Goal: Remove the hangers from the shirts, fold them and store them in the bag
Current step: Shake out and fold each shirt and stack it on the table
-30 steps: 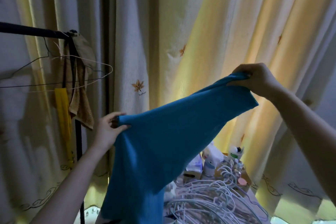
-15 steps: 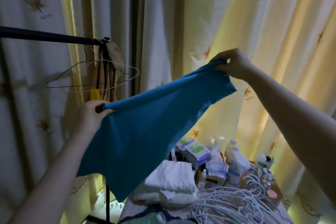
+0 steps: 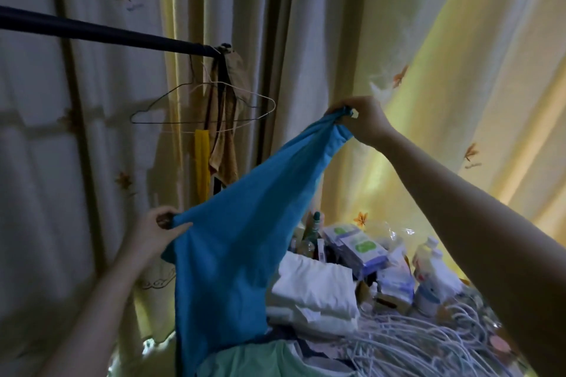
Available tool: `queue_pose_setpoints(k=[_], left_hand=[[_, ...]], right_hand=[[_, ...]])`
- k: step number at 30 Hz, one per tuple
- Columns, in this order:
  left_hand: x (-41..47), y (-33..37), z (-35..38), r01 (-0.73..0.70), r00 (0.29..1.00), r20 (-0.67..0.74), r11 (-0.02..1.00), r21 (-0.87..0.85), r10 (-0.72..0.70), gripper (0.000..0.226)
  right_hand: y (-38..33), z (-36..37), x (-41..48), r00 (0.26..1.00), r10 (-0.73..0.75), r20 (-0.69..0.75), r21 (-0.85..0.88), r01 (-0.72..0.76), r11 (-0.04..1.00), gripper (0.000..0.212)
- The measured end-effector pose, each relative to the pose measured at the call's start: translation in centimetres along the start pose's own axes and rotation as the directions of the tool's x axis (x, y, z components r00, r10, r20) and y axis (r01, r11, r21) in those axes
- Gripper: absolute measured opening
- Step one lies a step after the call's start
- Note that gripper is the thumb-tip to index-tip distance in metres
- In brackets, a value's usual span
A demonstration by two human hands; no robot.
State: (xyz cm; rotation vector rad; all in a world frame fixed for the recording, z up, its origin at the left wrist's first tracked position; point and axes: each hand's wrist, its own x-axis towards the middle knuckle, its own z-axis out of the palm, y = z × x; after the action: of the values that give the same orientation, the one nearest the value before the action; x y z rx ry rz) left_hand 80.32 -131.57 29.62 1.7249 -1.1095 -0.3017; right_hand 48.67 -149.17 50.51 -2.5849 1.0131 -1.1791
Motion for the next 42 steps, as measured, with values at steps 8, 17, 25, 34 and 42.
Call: queue_pose_setpoints(k=[8,17,25,34,42], left_hand=[[-6.4,3.3,4.9,-0.222,0.770,0.601,0.973,-0.064,0.215,0.021],[-19.0,7.1,22.7,-0.475,0.134,0.914,0.835,-0.279,0.382,0.026],[-31.1,6.6,31.2,-0.420,-0.116,0.948,0.850,-0.318,0.297,0.015],[-32.8,1.0,31.6,-0.117,-0.092,0.993,0.990,-0.080,0.070,0.034],[-21.3,-7.2,28.2,0.462,0.593,0.764,0.885,-0.063,-0.255,0.028]], right_hand=[[3.7,-4.9,-4.9,0.997,0.071,-0.022,0.183,-0.066,0.981,0.025],[10.4,-15.5,-21.1,0.899,0.263,0.351,-0.034,-0.268,0.963,0.034],[14.8,-19.1,-39.3,0.771,0.554,0.315,-0.162,-0.531,0.832,0.044],[14.4,-12.2,-39.8,0.749,0.523,0.407,-0.212,-0.479,0.852,0.043],[8.5,7.5,-30.3,0.703,0.226,0.674,-0.033,-0.277,0.960,0.030]])
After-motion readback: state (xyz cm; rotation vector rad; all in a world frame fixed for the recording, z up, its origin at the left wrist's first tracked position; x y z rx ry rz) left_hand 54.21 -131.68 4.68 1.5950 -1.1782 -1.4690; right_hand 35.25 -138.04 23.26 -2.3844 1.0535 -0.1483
